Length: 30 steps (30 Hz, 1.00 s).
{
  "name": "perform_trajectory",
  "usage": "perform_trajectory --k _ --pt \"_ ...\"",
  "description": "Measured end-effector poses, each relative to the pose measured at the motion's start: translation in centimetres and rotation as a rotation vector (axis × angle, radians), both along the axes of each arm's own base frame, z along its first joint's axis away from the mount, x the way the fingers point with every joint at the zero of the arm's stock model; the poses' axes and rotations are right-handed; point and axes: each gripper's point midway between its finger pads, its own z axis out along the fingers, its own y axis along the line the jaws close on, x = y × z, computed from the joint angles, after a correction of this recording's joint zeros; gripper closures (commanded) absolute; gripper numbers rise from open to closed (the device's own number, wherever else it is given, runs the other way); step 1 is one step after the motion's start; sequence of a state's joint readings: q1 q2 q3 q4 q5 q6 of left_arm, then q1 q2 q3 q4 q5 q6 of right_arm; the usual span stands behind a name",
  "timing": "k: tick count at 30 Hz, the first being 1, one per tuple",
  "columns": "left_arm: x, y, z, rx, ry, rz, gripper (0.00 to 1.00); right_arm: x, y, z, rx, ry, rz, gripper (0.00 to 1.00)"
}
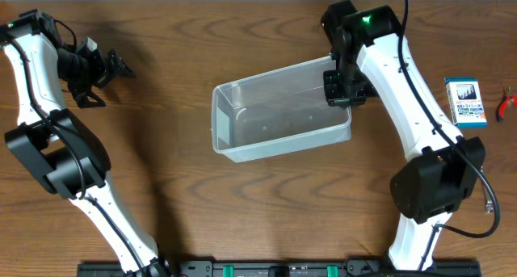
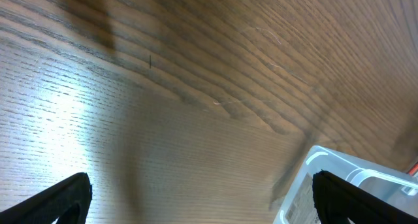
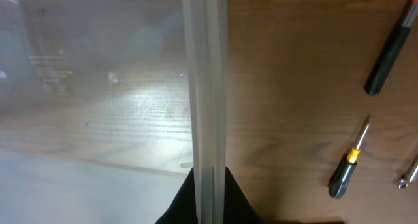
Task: Pack container
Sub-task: 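Grip the box's right wall with the right gripper and drag it right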
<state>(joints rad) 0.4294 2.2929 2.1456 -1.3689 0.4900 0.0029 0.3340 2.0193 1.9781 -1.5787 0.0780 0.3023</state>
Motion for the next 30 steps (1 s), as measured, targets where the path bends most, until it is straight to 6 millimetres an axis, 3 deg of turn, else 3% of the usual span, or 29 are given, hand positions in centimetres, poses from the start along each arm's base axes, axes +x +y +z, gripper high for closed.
perform_trajectory --k 12,21,30 --pt "-0.1 0.0 0.0 -0.002 0.003 0.0 0.02 -0.6 -0.2 -4.7 -0.006 0.039 0.02 0.99" --pt "-0.1 0.0 0.0 -0.002 0.004 0.0 0.02 -0.5 -0.3 -5.8 0.004 0.04 0.015 0.96" --pt "-0.2 -0.1 0.0 -0.005 0.01 0.0 0.02 -0.5 -2.1 -6.7 0.009 0.057 -0.031 0.96"
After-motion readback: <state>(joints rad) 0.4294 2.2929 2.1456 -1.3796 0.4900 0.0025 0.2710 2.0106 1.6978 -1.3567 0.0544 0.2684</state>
